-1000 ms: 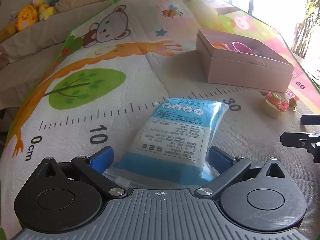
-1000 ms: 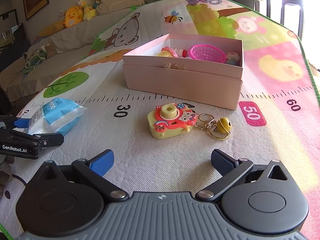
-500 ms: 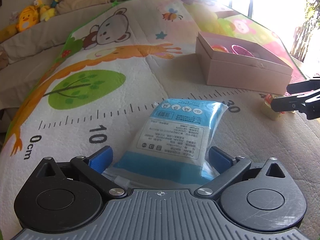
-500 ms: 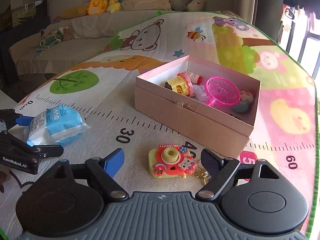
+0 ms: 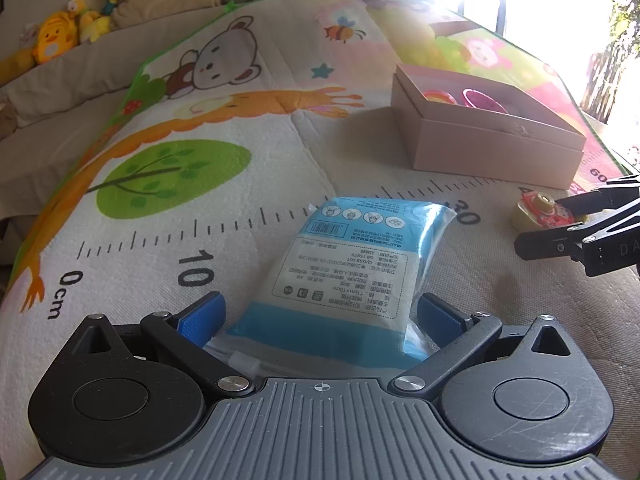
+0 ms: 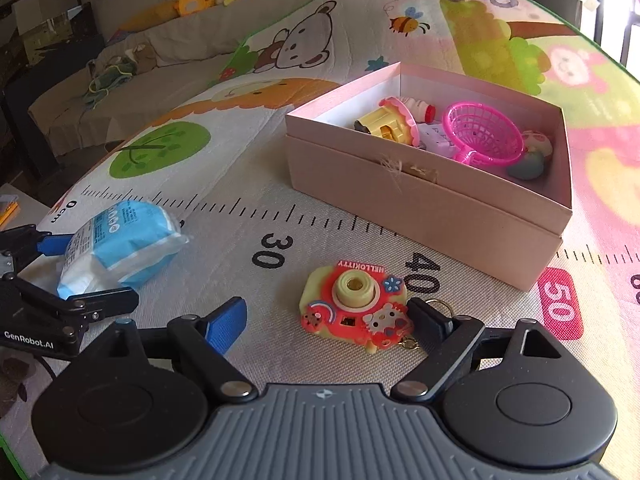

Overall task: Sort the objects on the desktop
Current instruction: 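Grasp the pink Hello Kitty keychain with the right tool and lift it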

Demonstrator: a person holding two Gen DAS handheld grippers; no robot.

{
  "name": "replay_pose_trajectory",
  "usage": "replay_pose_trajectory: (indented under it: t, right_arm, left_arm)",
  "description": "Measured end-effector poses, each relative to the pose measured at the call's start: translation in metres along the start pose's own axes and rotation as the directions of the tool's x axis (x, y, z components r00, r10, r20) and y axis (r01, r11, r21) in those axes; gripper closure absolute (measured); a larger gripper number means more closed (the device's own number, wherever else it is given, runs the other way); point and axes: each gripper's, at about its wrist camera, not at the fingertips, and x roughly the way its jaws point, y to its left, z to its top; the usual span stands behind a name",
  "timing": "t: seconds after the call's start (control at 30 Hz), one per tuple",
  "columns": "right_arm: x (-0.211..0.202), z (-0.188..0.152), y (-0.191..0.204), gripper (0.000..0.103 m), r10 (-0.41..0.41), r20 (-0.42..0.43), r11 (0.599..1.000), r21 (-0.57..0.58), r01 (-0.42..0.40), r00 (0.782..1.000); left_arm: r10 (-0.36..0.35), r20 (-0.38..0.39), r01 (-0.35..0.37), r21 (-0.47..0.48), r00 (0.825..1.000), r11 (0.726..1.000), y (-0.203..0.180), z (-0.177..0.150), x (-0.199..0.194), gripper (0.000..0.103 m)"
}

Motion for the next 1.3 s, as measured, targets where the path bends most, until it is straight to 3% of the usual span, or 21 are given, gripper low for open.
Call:
replay_pose_trajectory:
  t: [0.17,0.23,0.37,0.73,1.07,1.3]
  right_arm:
    - [0.006,0.005,-0.001,0.019,-0.03,0.021,1.0,0.007,0.03,0.999]
    - [0.008,0.007,0.0,0.024,-0.027,0.013,1.0,0.005,0.027,1.0]
    - [0.007,0.006,0.007,0.045,-0.044,0.011,0.998,-0.034,0.044,0.999]
    - [0.0,0.0,0.008,0.045,-0.039,0.011,0.998,-0.039,0.04,0.999]
    - [-0.008,-0.006,0.005,0.045,-0.037,0.007,0.999,-0.016,0.037,0.999]
    - [-0.061,-0.007,-0.007,0.045,-0.027,0.056,1.0,0.014,0.026,0.998]
  left_arm:
    - [-0.002,0.001,0.002,-0.001,1.0,1.0,0.0,0.0,0.0,0.0]
    - [-0.002,0.001,0.002,-0.002,1.0,1.0,0.0,0.0,0.0,0.0]
    - [0.001,0.0,-0.001,0.004,1.0,1.0,0.0,0.0,0.0,0.0]
    - [-0.025,0.049,0.022,0.075,0.998,0.997,-0.018,0.016,-0.002,0.001]
    - [-0.057,-0.006,0.057,0.072,0.998,0.996,-0.023,0.024,0.007,0.039]
    - [-0.091,0.079,0.077,0.159,0.993,0.984,-0.037,0.033,-0.039,0.042]
